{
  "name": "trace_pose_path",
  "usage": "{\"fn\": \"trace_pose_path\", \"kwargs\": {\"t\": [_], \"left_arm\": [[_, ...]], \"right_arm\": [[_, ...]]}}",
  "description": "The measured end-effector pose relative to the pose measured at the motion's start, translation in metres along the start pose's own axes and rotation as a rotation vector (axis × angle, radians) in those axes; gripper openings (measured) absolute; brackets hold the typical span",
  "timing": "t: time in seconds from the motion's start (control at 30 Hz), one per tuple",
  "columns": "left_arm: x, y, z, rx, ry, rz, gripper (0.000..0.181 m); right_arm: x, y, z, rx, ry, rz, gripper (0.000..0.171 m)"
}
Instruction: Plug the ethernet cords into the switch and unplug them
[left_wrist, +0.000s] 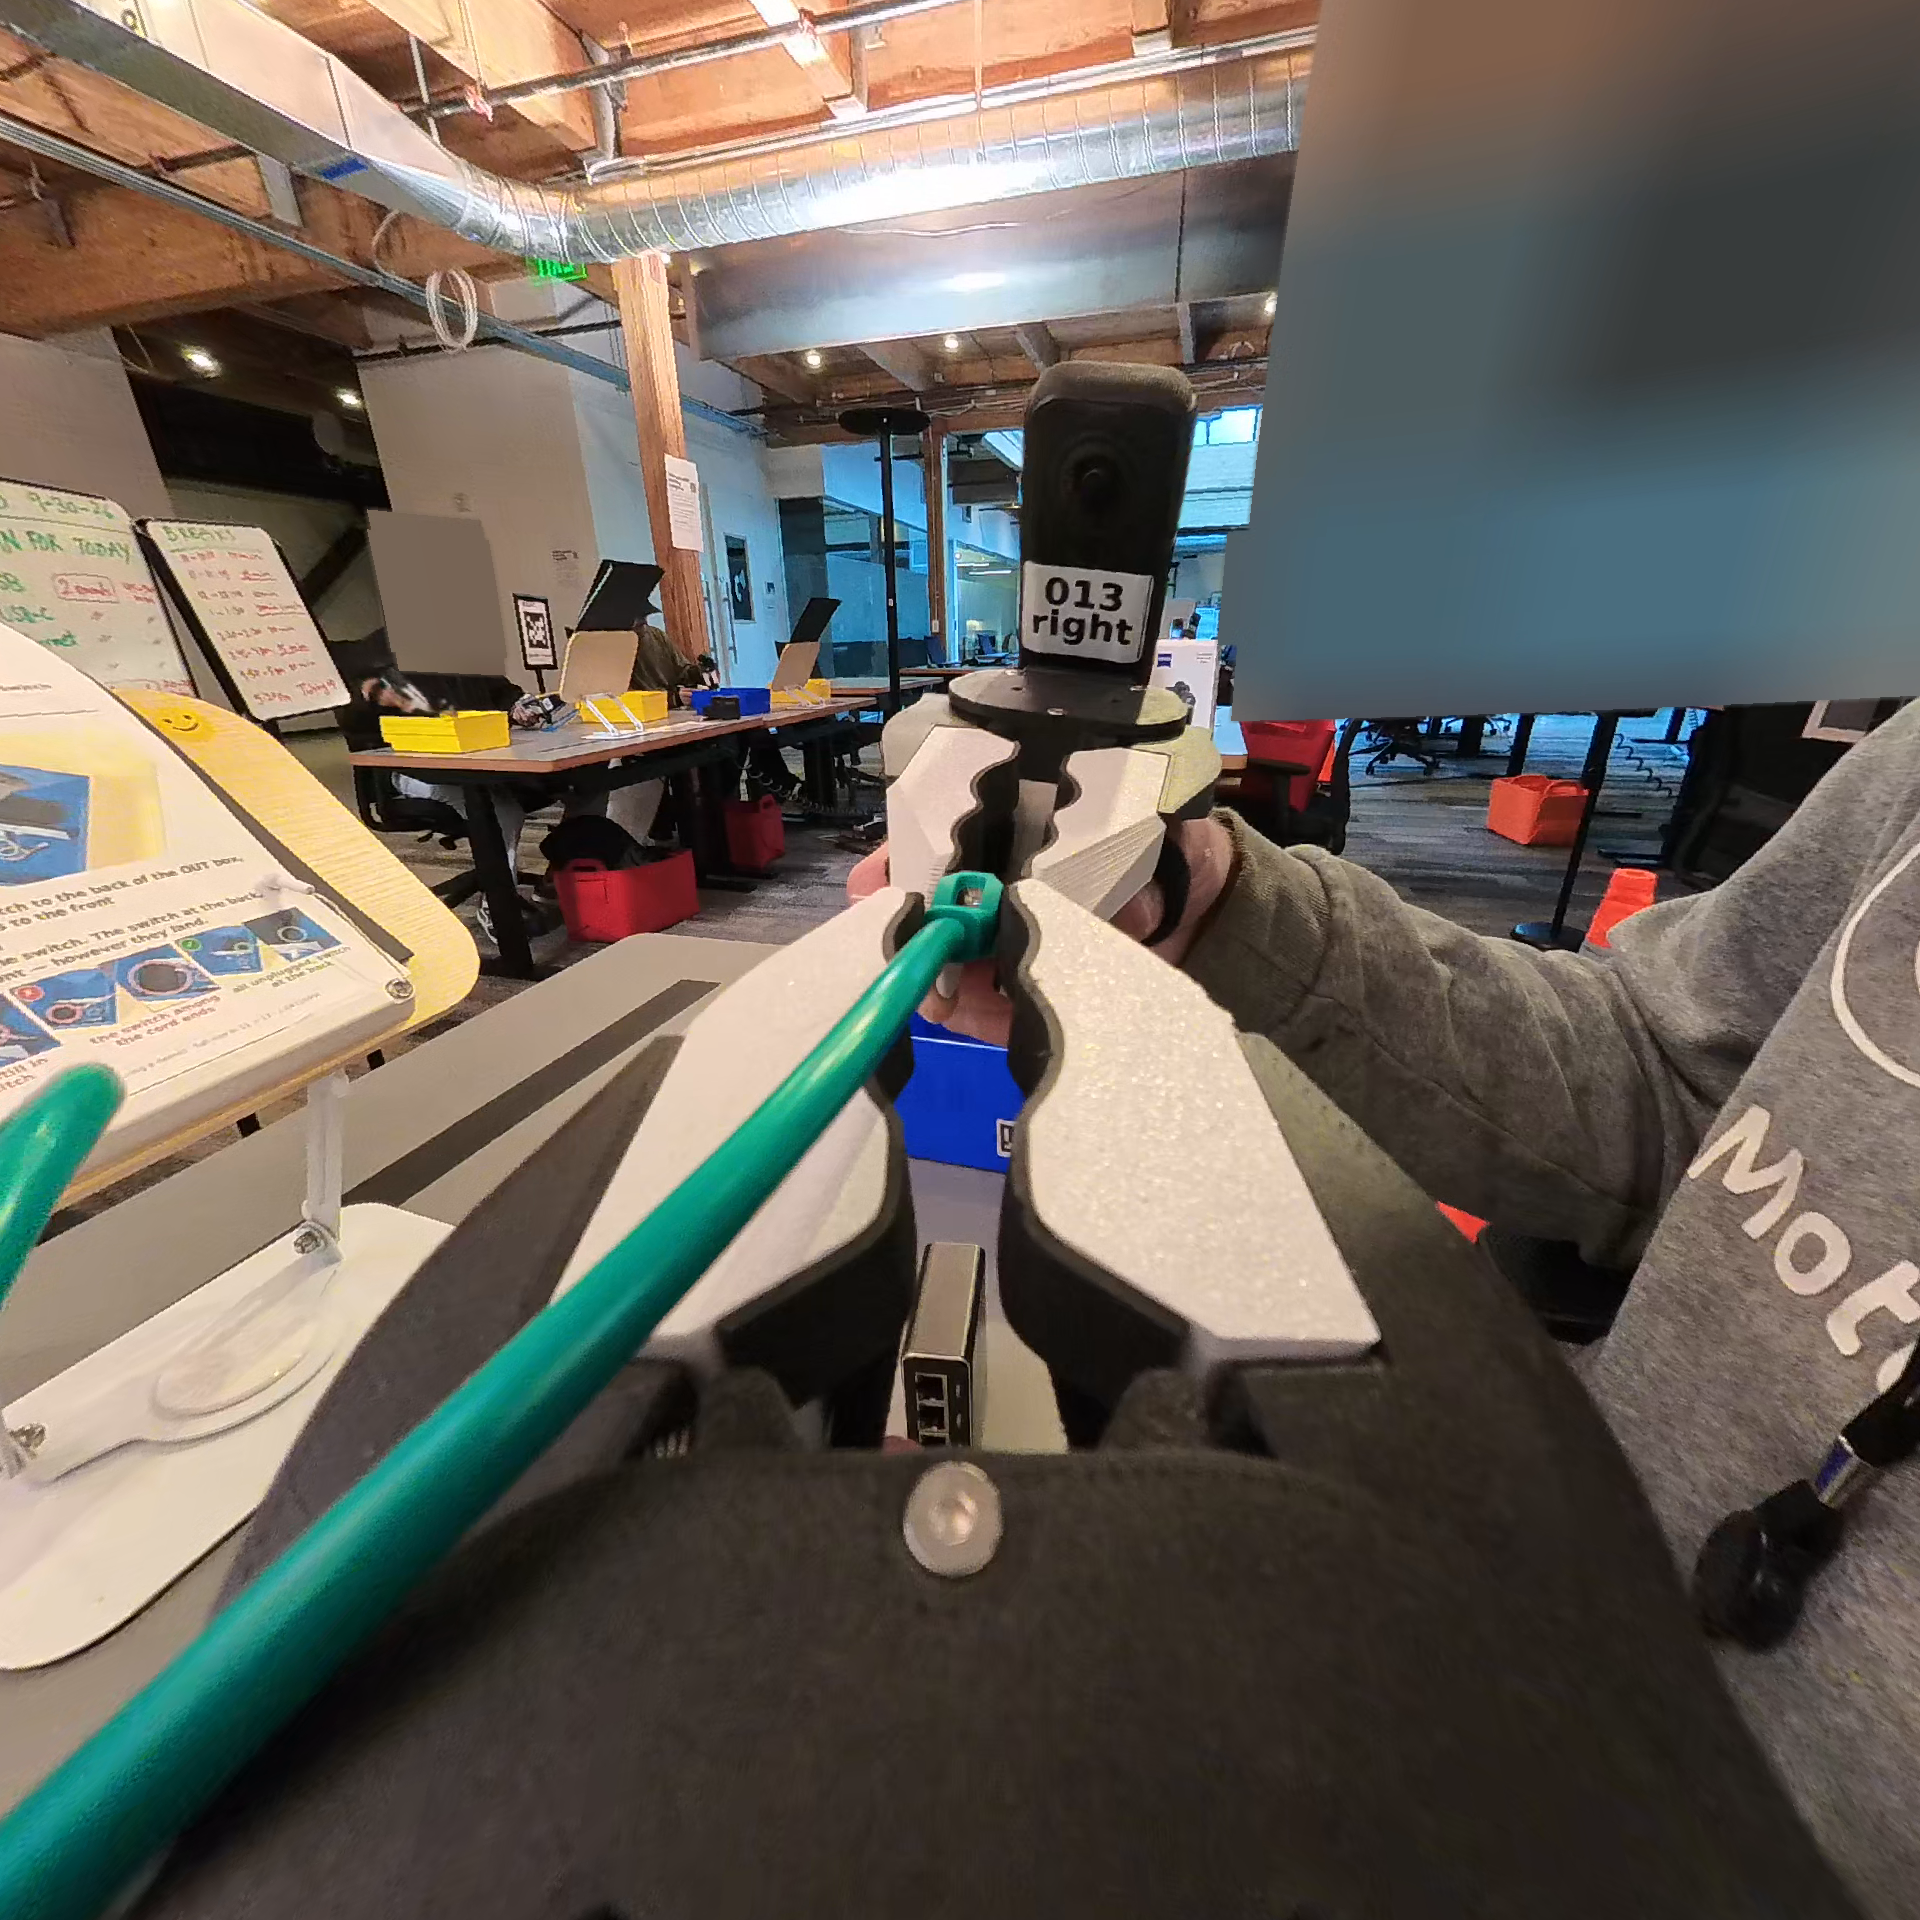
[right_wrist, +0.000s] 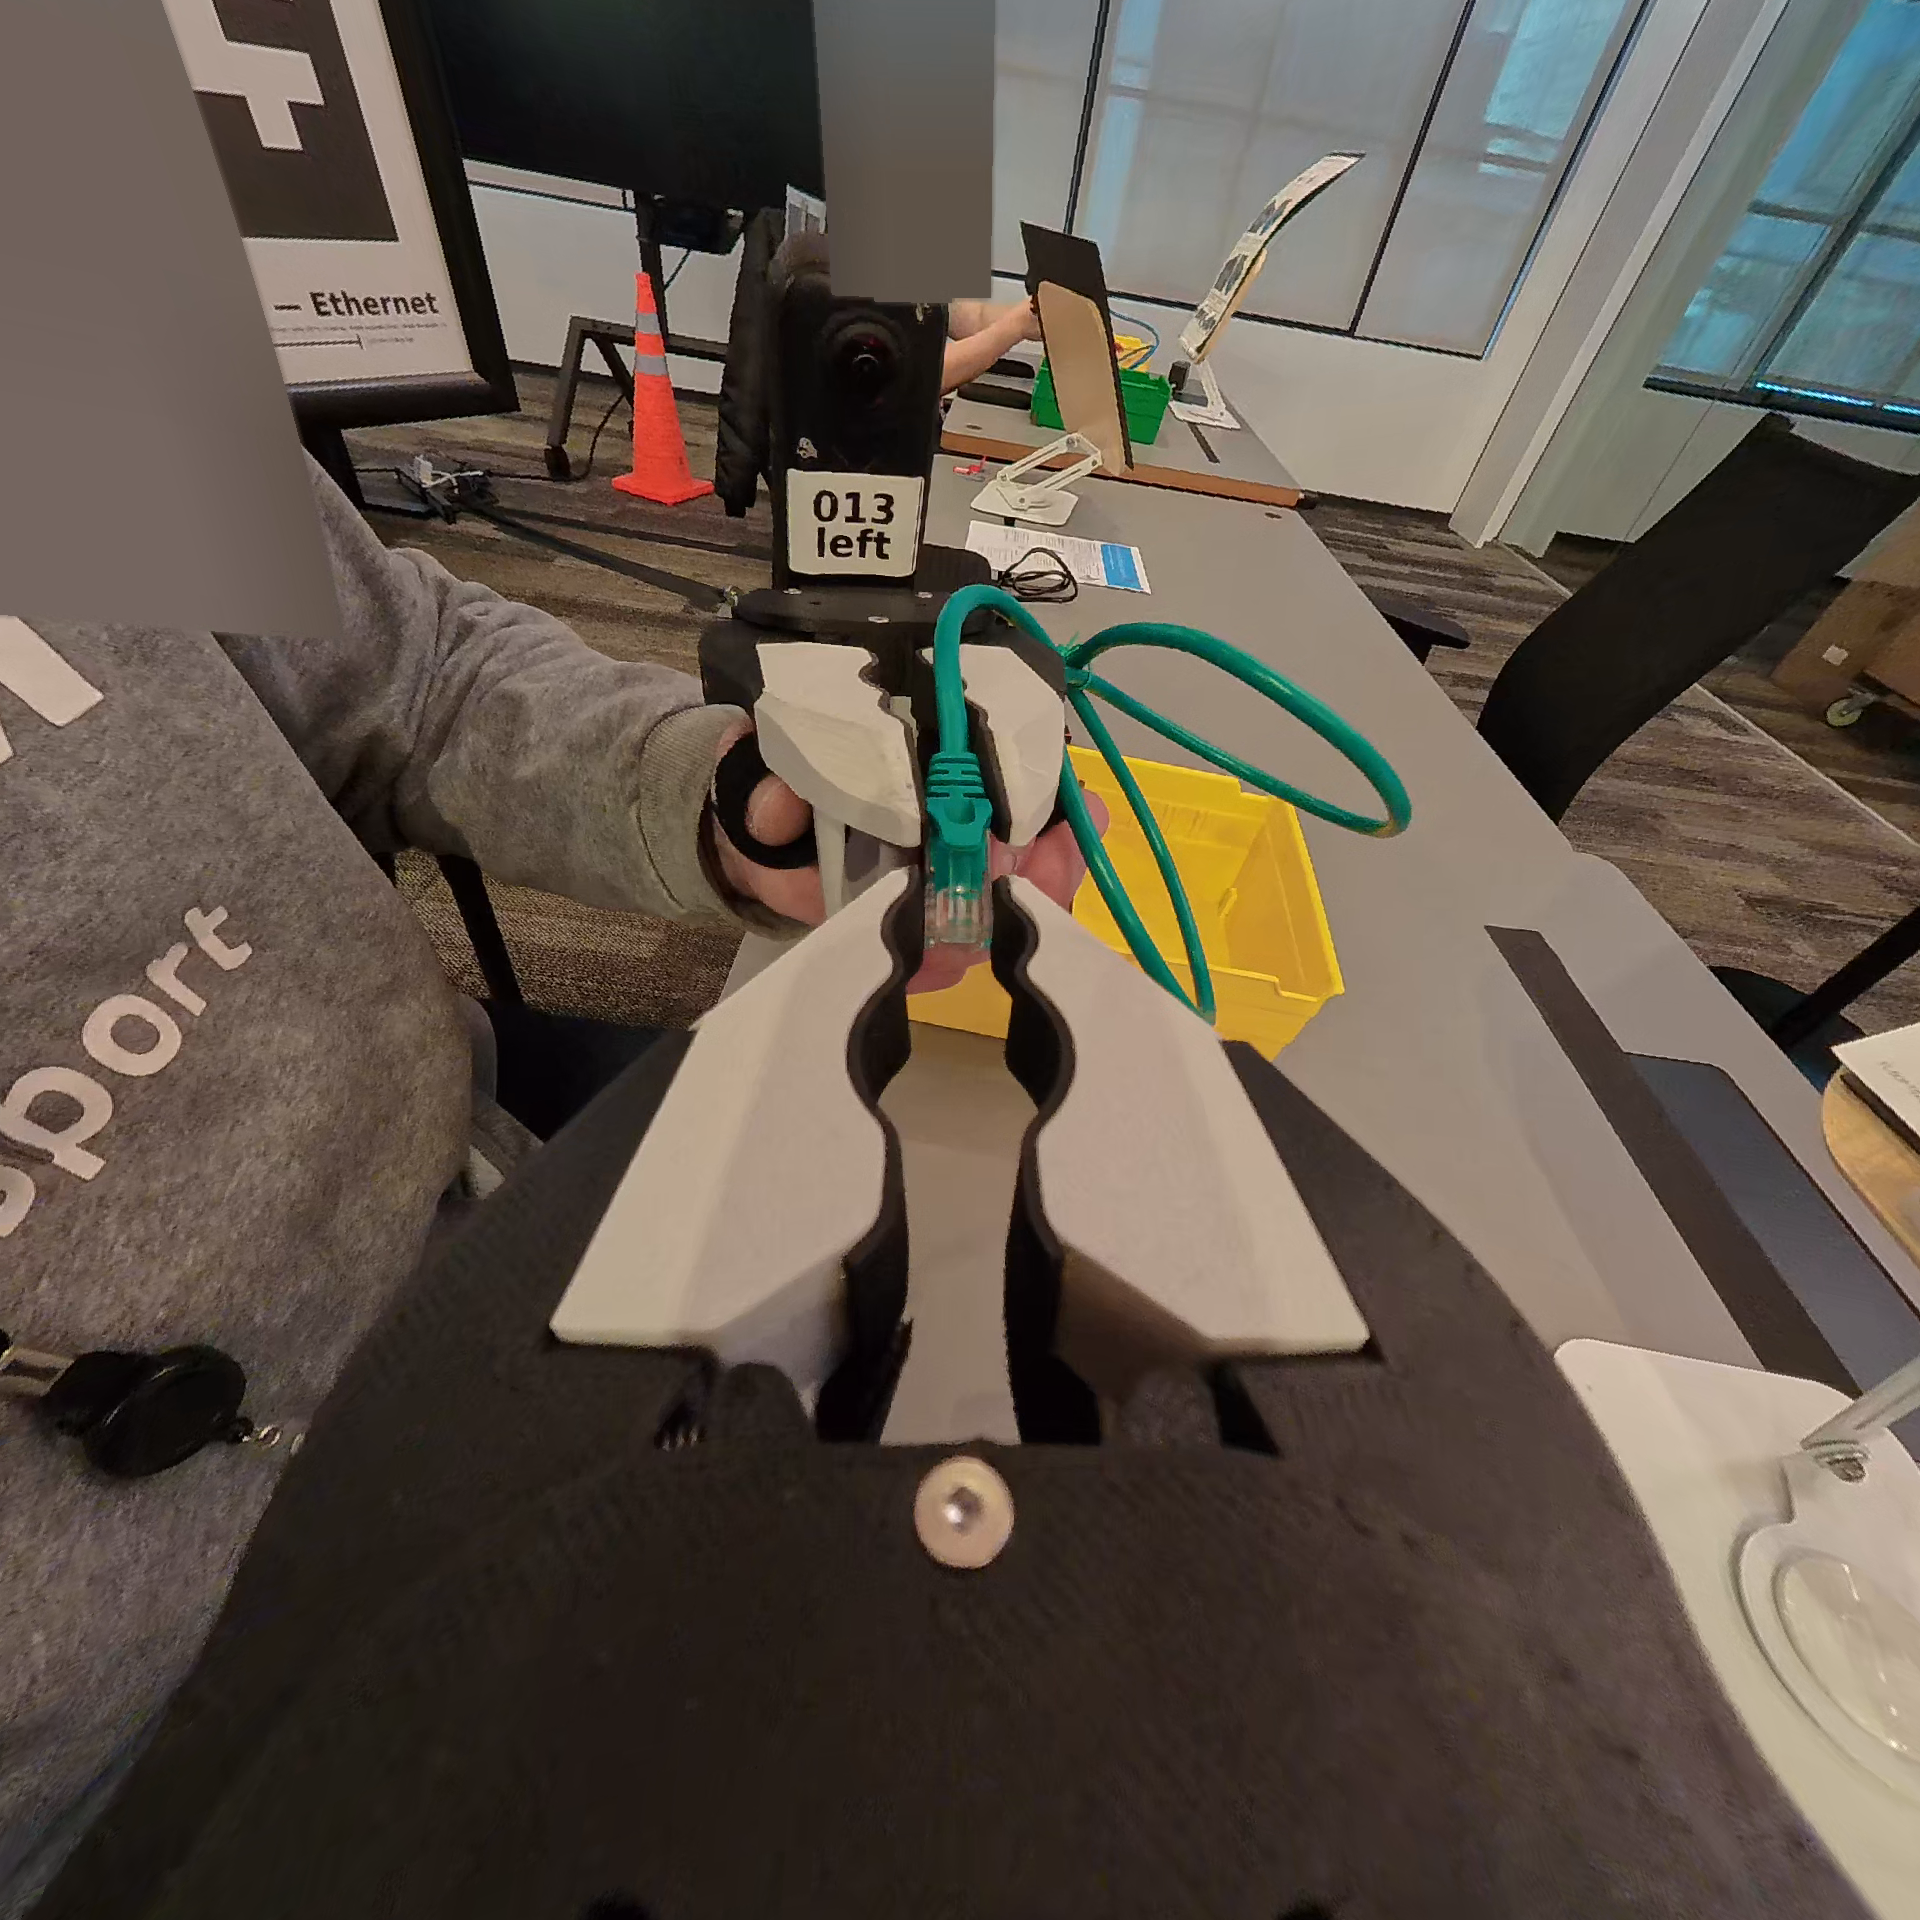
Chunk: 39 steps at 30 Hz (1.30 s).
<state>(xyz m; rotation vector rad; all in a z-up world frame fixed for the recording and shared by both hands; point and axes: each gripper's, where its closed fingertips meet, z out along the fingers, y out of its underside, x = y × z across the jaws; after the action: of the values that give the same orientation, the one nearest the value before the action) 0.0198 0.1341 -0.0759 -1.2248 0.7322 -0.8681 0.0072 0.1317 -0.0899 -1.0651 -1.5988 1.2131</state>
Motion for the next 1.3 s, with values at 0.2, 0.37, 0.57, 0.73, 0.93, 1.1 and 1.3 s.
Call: {"fn": "trace_pose_path", "kwargs": {"t": [0.2,0.37,0.57,0.73,0.93,1.1,1.3], "left_arm": [[-0.001,0.000,0.000,0.007,-0.003,-0.019,0.013],[-0.001,0.000,0.000,0.016,-0.009,-0.017,0.015],[0.001,0.000,0.001,0.033,-0.002,-0.031,0.014],[0.001,-0.002,-0.001,0.046,-0.005,-0.019,0.013],[-0.001,0.000,0.000,0.076,-0.026,-0.042,0.013],[-0.016,0.003,-0.007,0.098,-0.045,-0.136,0.012],[-0.035,0.016,-0.016,0.090,-0.098,-0.200,0.012]], "right_arm": [[0.001,0.001,0.000,-0.002,0.002,0.001,0.010],[0.000,0.000,0.000,0.002,-0.005,0.006,0.009],[-0.001,0.000,-0.001,0.001,-0.010,0.002,0.009],[-0.002,0.000,-0.001,0.006,-0.018,0.012,0.009],[0.000,0.003,-0.001,0.014,-0.012,0.017,0.010],[0.009,0.009,-0.004,0.000,0.041,0.015,0.018],[0.030,0.056,-0.018,-0.302,0.234,-0.118,0.035]]}}
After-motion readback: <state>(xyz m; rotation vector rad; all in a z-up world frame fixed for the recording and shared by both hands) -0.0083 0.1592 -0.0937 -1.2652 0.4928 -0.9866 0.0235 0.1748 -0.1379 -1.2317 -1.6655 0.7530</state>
